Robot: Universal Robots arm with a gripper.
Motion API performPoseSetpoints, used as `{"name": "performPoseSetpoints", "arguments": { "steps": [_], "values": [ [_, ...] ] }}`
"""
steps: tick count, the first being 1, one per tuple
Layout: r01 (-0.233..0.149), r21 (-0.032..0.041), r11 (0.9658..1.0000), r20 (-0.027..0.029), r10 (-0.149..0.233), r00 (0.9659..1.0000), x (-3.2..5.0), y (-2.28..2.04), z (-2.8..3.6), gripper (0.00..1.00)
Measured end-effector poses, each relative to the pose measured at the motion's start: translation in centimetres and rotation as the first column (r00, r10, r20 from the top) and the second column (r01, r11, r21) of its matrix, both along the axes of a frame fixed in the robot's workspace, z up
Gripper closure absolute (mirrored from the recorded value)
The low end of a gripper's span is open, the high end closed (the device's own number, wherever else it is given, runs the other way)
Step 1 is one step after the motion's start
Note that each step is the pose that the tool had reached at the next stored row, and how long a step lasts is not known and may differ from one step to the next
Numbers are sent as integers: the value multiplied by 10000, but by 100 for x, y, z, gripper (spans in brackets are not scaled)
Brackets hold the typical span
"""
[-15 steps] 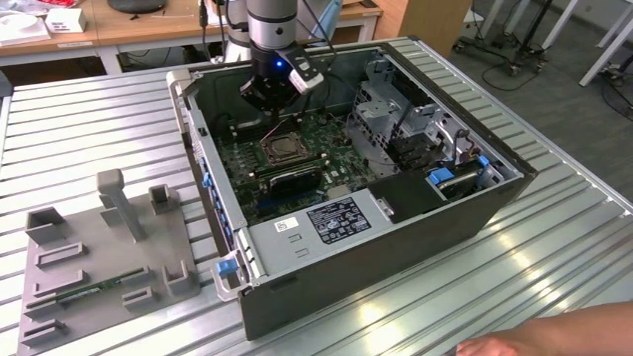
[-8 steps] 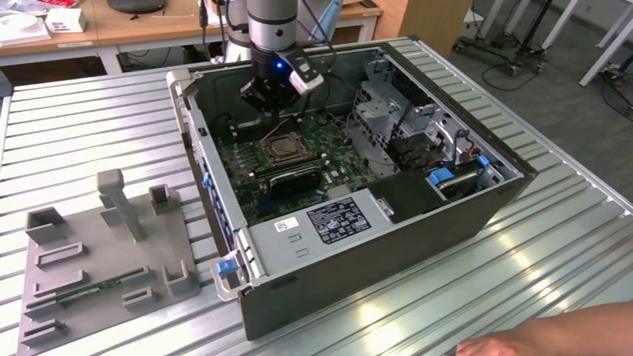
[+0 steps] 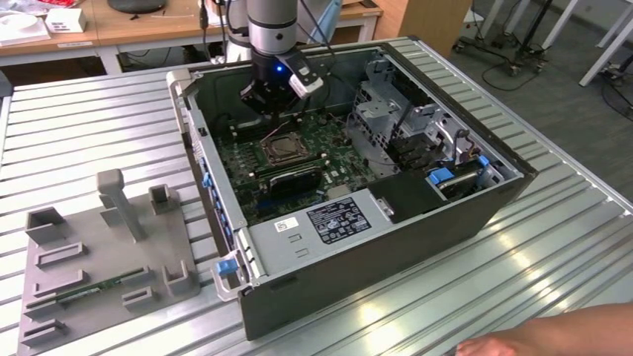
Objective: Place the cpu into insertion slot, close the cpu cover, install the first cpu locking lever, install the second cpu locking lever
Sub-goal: 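Install the first cpu locking lever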
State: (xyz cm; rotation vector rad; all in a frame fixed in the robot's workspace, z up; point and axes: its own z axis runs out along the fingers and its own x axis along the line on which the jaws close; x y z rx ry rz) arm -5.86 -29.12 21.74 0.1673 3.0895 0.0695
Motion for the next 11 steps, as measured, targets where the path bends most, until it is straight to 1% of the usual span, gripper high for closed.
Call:
{"name": "performPoseSetpoints", "arguments": {
  "steps": [6, 11],
  "values": [
    [0, 0, 10000, 0, 0, 10000, 3, -1, -4, 90],
    [-1, 0, 10000, 0, 1, 10000, 5, -11, -2, 90]
  ]
}}
